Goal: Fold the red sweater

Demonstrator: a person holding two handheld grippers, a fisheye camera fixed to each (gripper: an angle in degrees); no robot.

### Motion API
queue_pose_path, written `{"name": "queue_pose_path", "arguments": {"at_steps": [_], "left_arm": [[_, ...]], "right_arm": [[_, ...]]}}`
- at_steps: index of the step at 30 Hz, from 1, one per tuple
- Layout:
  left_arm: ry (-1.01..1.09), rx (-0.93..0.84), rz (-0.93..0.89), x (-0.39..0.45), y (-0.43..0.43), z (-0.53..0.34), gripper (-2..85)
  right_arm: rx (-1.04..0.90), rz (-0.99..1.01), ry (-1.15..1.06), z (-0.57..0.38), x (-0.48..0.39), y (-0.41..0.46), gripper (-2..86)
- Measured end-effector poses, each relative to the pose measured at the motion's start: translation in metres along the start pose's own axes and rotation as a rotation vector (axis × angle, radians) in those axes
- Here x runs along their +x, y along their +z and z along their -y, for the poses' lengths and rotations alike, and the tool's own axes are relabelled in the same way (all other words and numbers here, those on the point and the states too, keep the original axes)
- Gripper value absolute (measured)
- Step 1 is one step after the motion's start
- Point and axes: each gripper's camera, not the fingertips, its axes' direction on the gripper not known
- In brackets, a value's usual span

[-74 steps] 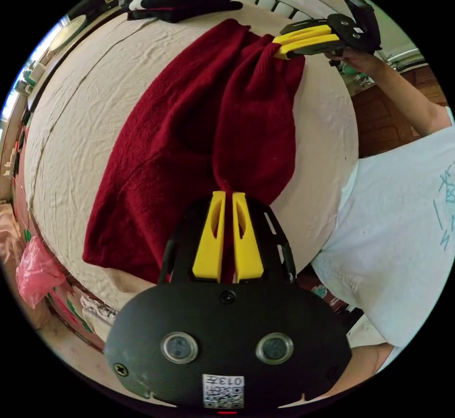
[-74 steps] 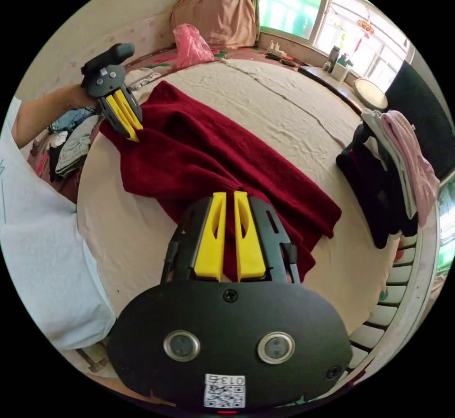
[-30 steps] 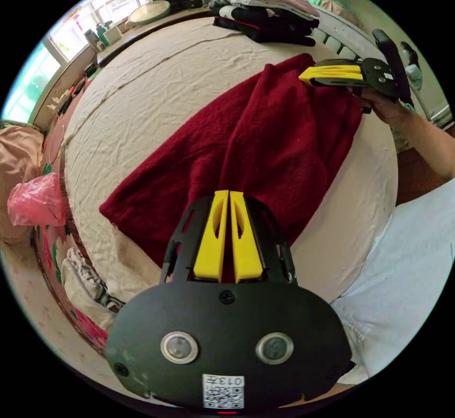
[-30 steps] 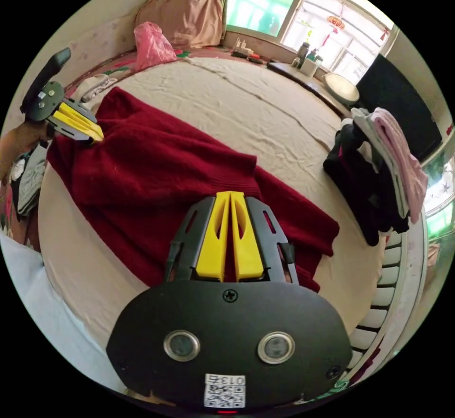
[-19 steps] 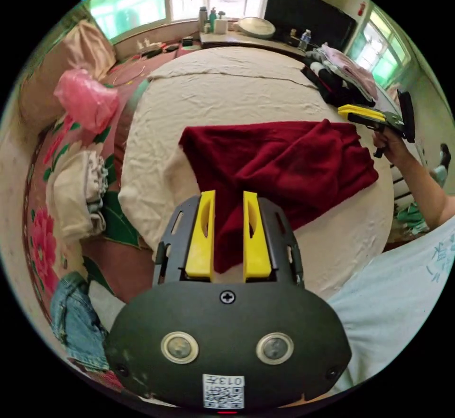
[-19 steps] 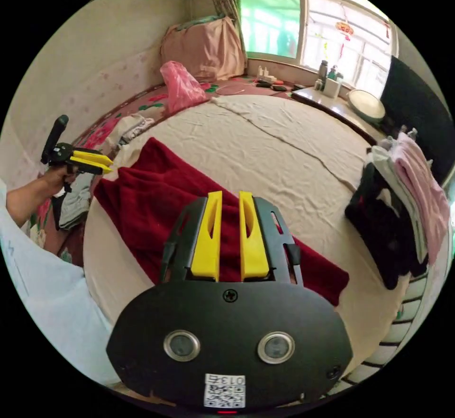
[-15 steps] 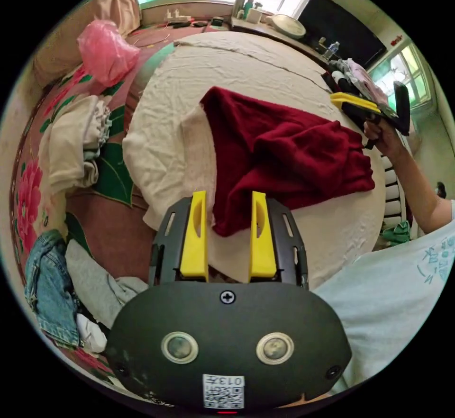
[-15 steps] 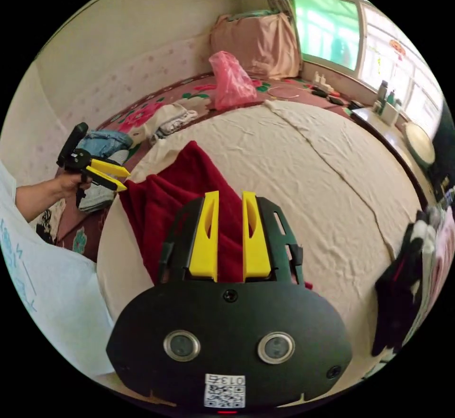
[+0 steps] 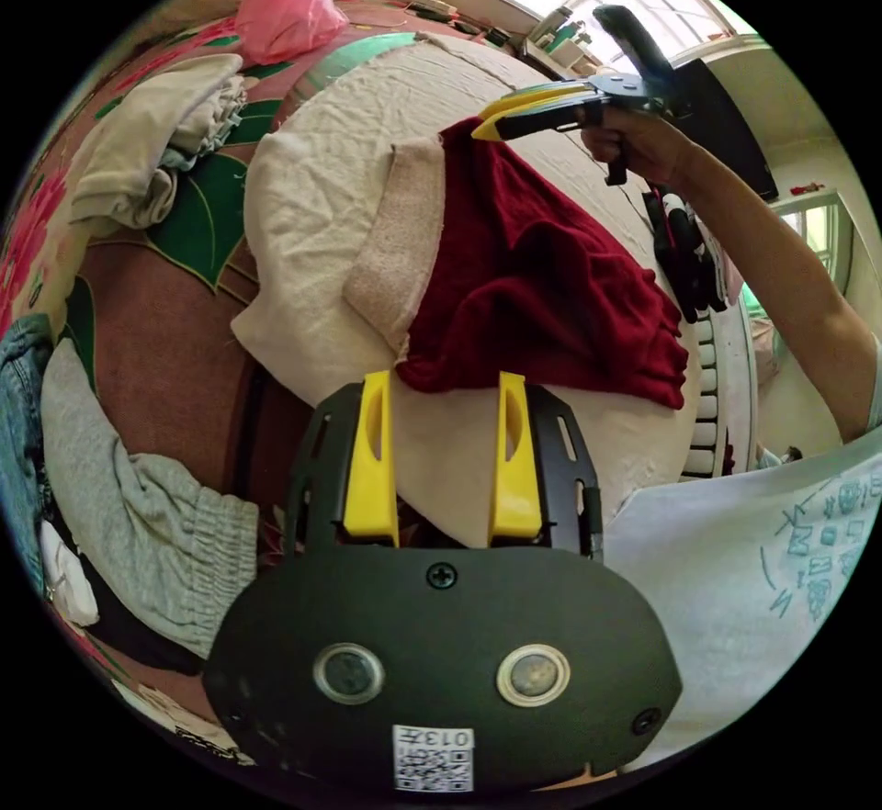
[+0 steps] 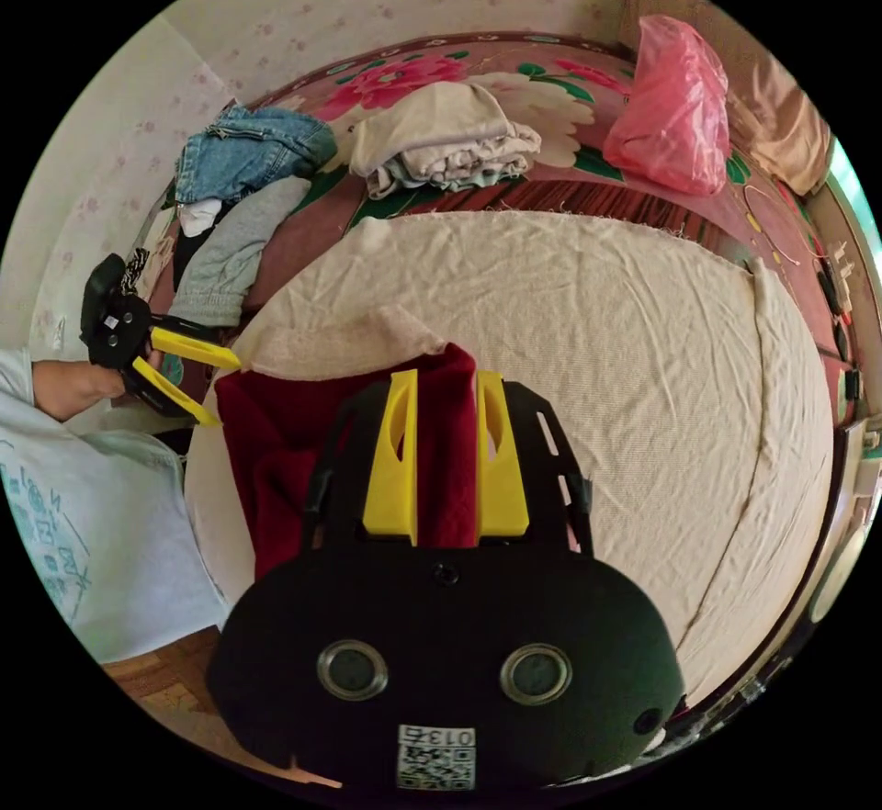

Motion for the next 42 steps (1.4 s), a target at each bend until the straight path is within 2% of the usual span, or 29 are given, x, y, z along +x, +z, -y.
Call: {"name": "queue_pose_path", "arguments": {"at_steps": [3, 7, 12, 14, 20, 23, 26, 30, 33, 38, 42], "left_arm": [[-0.051, -0.008, -0.035, -0.014, 0.0, 0.002, 14.0], [-0.053, -0.036, 0.012, -0.014, 0.004, 0.001, 13.5], [-0.066, -0.044, 0.026, -0.012, 0.014, -0.005, 12.8], [-0.105, -0.029, 0.014, -0.019, 0.018, -0.008, 11.3], [-0.175, 0.003, -0.092, -0.033, 0.024, -0.029, 6.4], [-0.194, 0.058, -0.133, -0.029, 0.024, -0.046, 5.7], [-0.171, 0.15, -0.255, -0.017, 0.015, -0.058, 5.4], [0.04, 0.213, -0.348, 0.039, -0.008, -0.07, 5.4], [0.221, 0.214, -0.423, 0.095, -0.009, -0.081, 5.4], [0.502, 0.159, -0.535, 0.197, 0.022, -0.099, 5.4], [0.716, 0.059, -0.61, 0.29, 0.078, -0.115, 5.5]], "right_arm": [[-0.061, 0.029, -0.018, 0.015, 0.006, 0.014, 9.4], [-0.116, 0.016, -0.029, 0.025, 0.006, 0.028, 9.1], [-0.118, 0.005, -0.025, 0.021, 0.003, 0.027, 6.8], [-0.108, -0.066, -0.082, 0.016, -0.012, 0.025, 5.3], [-0.009, -0.174, -0.141, -0.018, -0.04, 0.001, 4.0], [0.055, -0.186, -0.139, -0.043, -0.044, -0.014, 3.8], [0.09, -0.22, -0.119, -0.068, -0.046, -0.031, 3.7], [0.182, -0.28, -0.176, -0.116, -0.064, -0.083, 3.7], [0.304, -0.332, -0.154, -0.188, -0.074, -0.14, 3.6], [0.474, -0.406, 0.043, -0.359, -0.082, -0.215, 3.4], [0.537, -0.45, 0.199, -0.48, -0.09, -0.234, 3.3]]}}
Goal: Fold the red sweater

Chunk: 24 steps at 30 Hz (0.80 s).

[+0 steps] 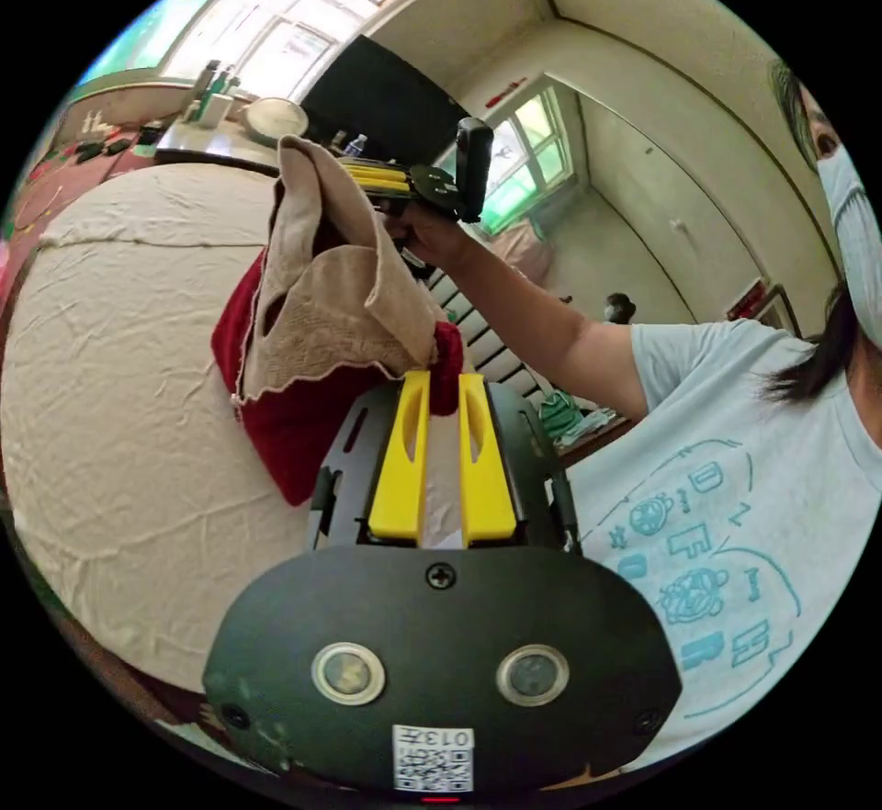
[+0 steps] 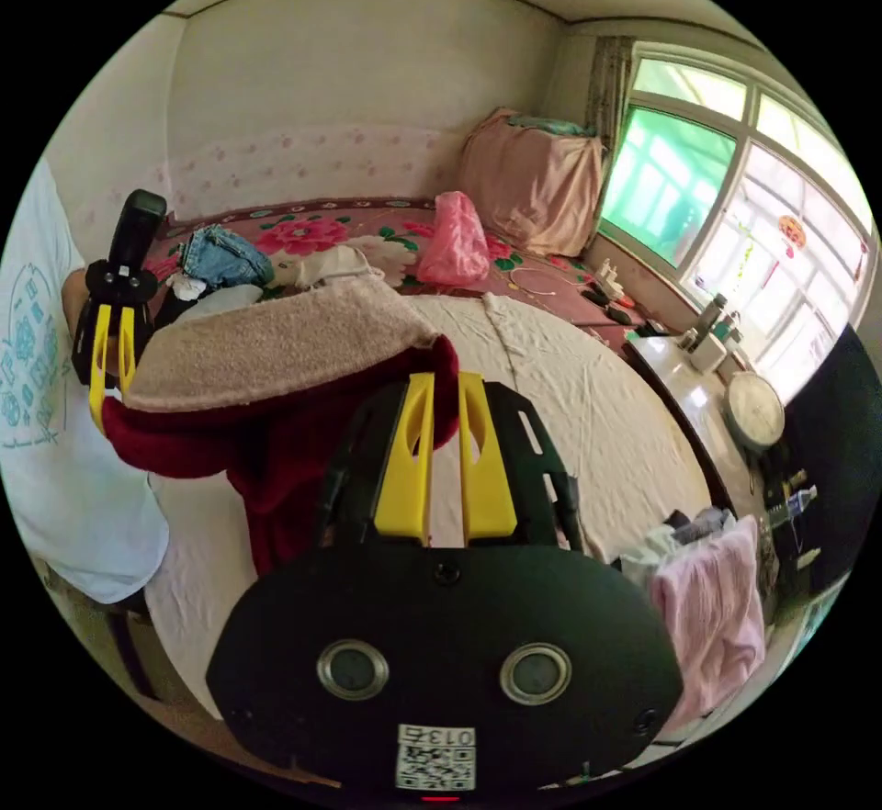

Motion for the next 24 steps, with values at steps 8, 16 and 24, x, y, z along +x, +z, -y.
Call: {"name": "queue_pose_path", "arguments": {"at_steps": [8, 16, 24], "left_arm": [[0.254, -0.345, 0.1, 0.038, 0.237, 0.003, 5.6], [0.216, -0.528, 0.251, 0.02, 0.411, -0.036, 6.6], [0.323, -0.388, 0.088, 0.051, 0.398, -0.047, 8.1]], "right_arm": [[-0.144, -0.116, 0.307, -0.226, 0.034, -0.045, 3.7], [-0.196, -0.089, 0.642, -0.359, 0.06, -0.035, 5.5], [-0.018, 0.019, 0.955, -0.429, 0.069, -0.117, 13.5]]}}
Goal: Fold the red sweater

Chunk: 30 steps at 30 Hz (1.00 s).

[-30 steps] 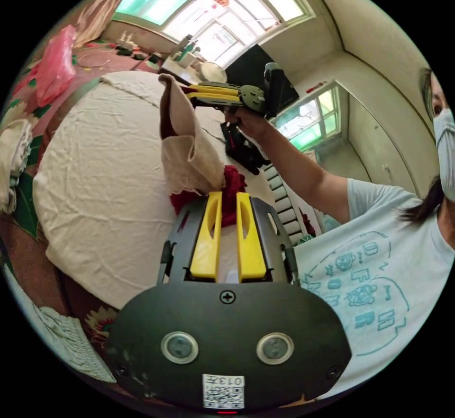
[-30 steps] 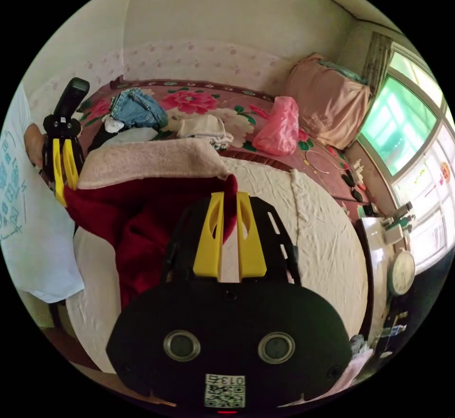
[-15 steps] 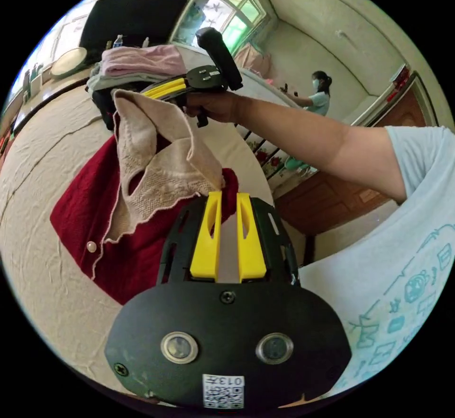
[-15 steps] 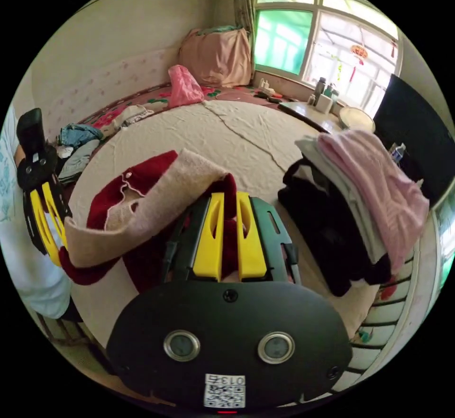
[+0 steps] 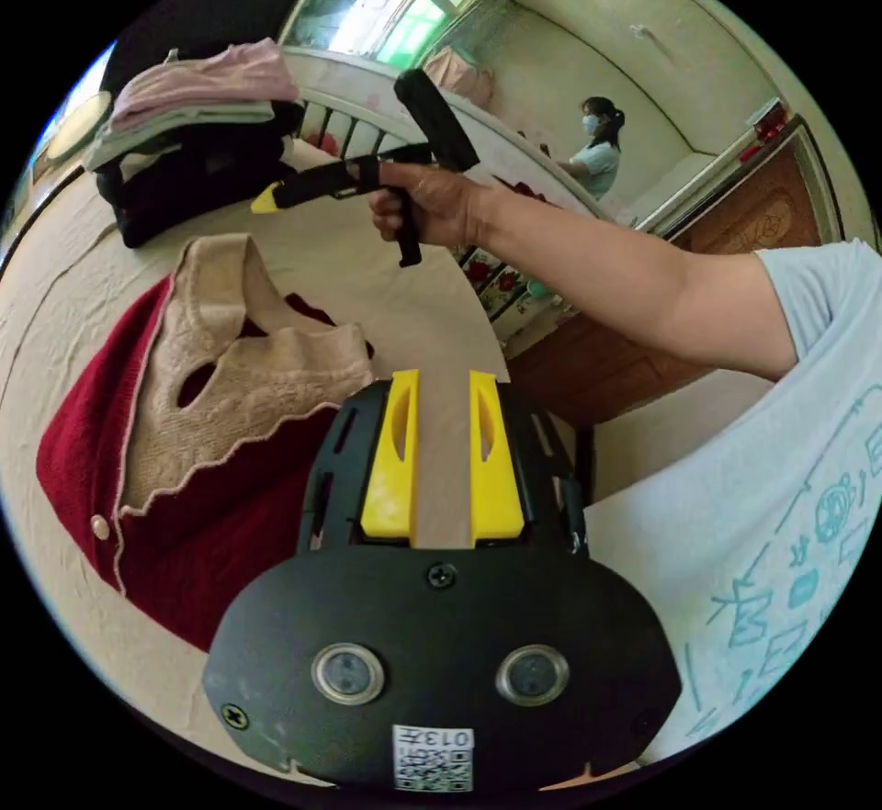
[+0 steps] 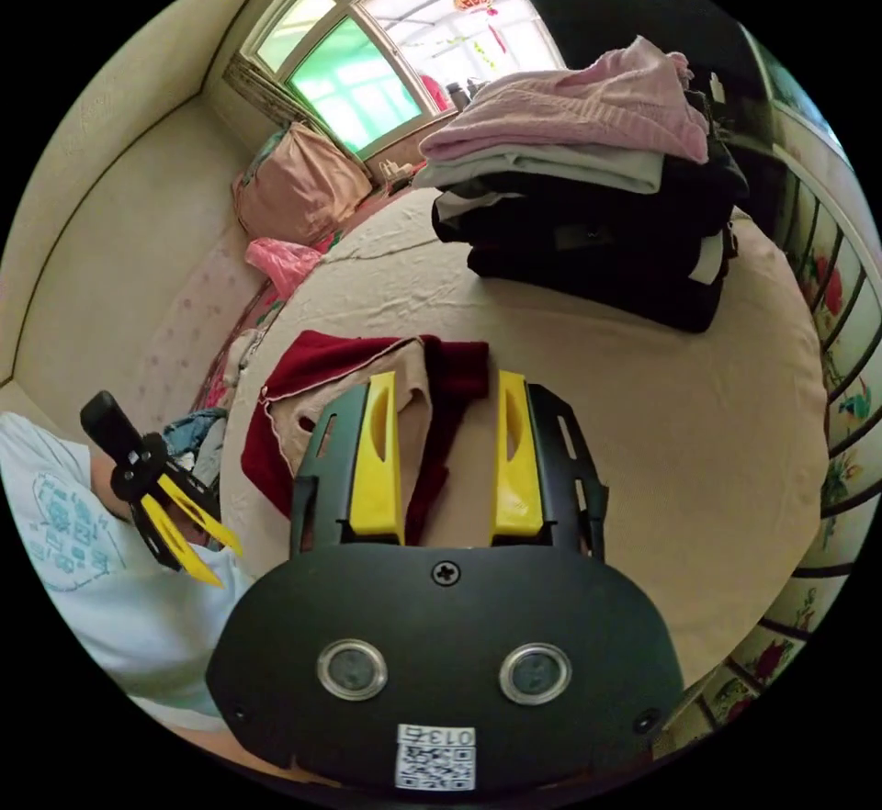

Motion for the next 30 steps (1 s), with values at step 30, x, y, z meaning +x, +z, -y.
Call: {"name": "queue_pose_path", "arguments": {"at_steps": [30], "left_arm": [[-0.249, 0.114, 0.875, -0.134, 0.016, -0.036, 2.9]], "right_arm": [[-0.014, -0.394, -0.193, -0.041, -0.066, -0.003, 6.4]]}}
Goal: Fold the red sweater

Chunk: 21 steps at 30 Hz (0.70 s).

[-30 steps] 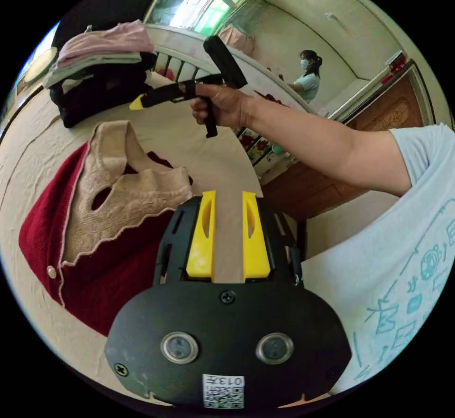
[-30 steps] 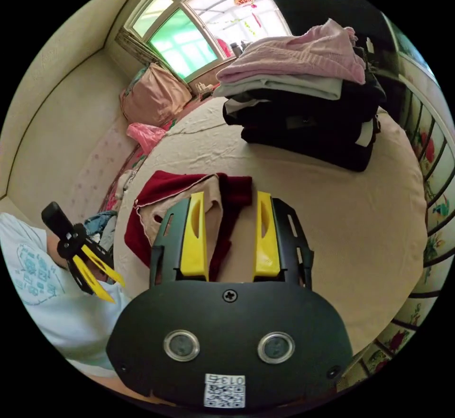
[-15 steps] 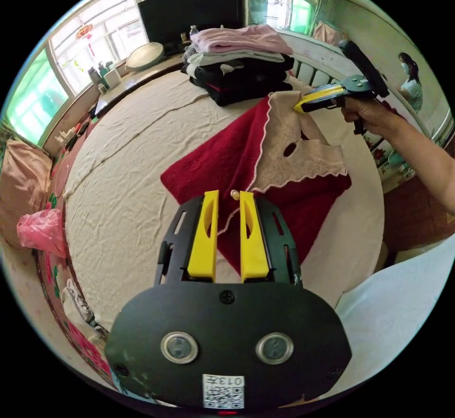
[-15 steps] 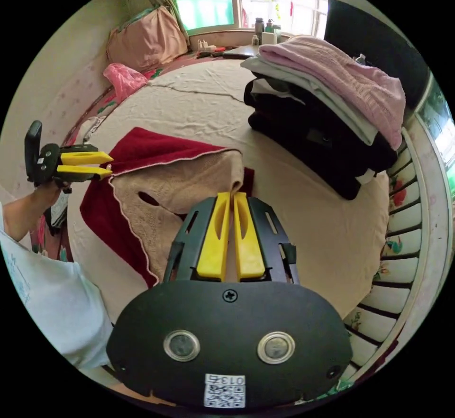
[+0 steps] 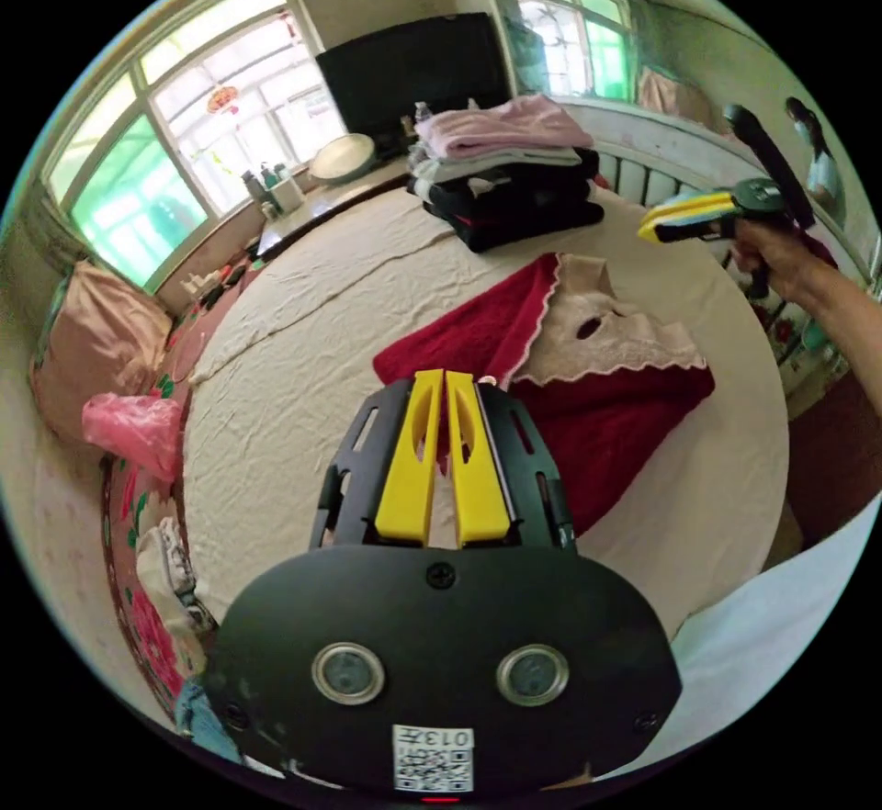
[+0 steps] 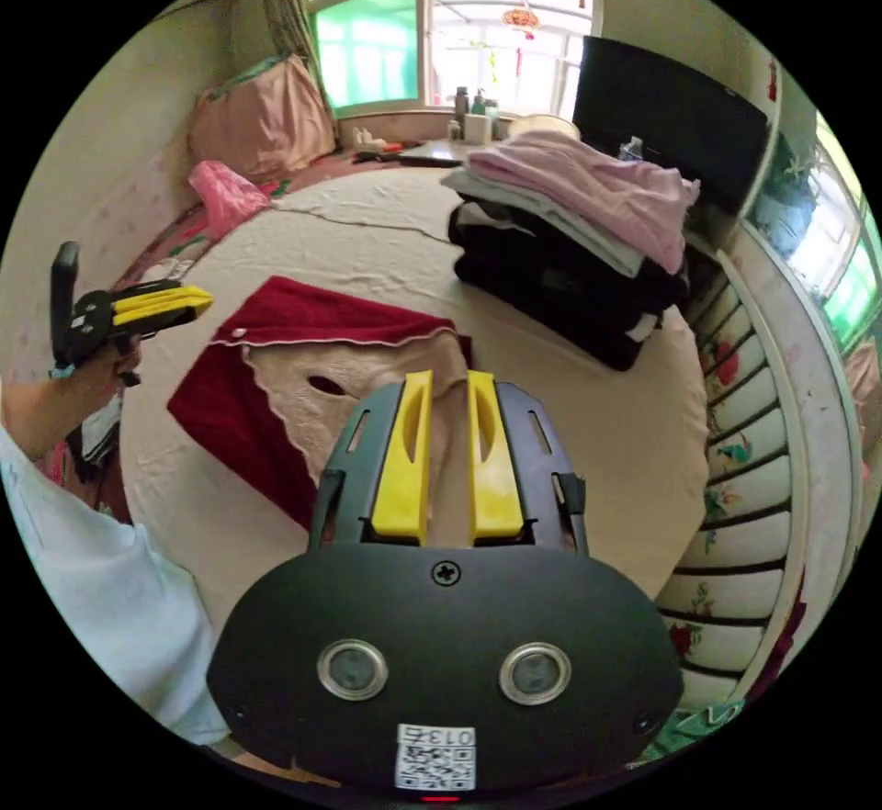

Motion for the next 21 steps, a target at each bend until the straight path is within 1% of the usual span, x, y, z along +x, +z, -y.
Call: {"name": "queue_pose_path", "arguments": {"at_steps": [2, 4, 5, 6, 9, 11, 12, 14, 16, 17, 18, 19, 20, 21], "left_arm": [[0.0, -0.039, -0.031, -0.008, 0.015, -0.002, 3.8], [0.008, -0.152, -0.105, -0.016, 0.046, 0.0, 4.6], [-0.004, -0.15, -0.105, -0.019, 0.05, 0.0, 4.6], [-0.016, -0.151, -0.106, -0.026, 0.058, 0.002, 4.7], [-0.01, -0.242, -0.124, -0.038, 0.081, 0.014, 4.3], [-0.009, -0.271, -0.141, -0.047, 0.092, 0.02, 3.9], [-0.038, -0.282, -0.172, -0.058, 0.098, 0.024, 3.6], [-0.096, -0.281, -0.238, -0.08, 0.104, 0.028, 3.4], [-0.17, -0.243, -0.341, -0.117, 0.103, 0.031, 3.3], [-0.201, -0.229, -0.357, -0.127, 0.101, 0.031, 3.3], [-0.276, -0.178, -0.347, -0.149, 0.096, 0.029, 3.8], [-0.337, -0.116, -0.339, -0.17, 0.092, 0.027, 5.8], [-0.364, -0.093, -0.348, -0.18, 0.092, 0.026, 7.6], [-0.408, -0.088, -0.386, -0.197, 0.1, 0.028, 10.9]], "right_arm": [[-0.01, 0.108, -0.079, -0.003, -0.045, 0.011, 5.6], [-0.02, 0.17, -0.114, -0.007, -0.07, 0.028, 3.7], [-0.044, 0.187, -0.118, -0.01, -0.079, 0.042, 2.8], [-0.056, 0.193, -0.115, -0.011, -0.08, 0.049, 2.3], [-0.138, 0.186, -0.096, -0.018, -0.074, 0.083, 0.8], [-0.152, 0.263, -0.037, -0.019, -0.057, 0.093, 0.3], [-0.164, 0.278, -0.033, -0.018, -0.054, 0.095, 0.3], [-0.204, 0.27, -0.098, -0.012, -0.054, 0.097, 0.3], [-0.218, 0.258, -0.156, -0.008, -0.054, 0.092, 0.5], [-0.182, 0.259, -0.169, -0.006, -0.048, 0.081, 0.8], [-0.142, 0.257, -0.156, -0.005, -0.042, 0.074, 1.0], [-0.049, 0.244, -0.088, -0.002, -0.023, 0.059, 1.7], [0.036, 0.209, -0.003, 0.0, 0.0, 0.047, 2.6], [0.072, 0.198, 0.036, 0.001, 0.011, 0.043, 4.8]]}}
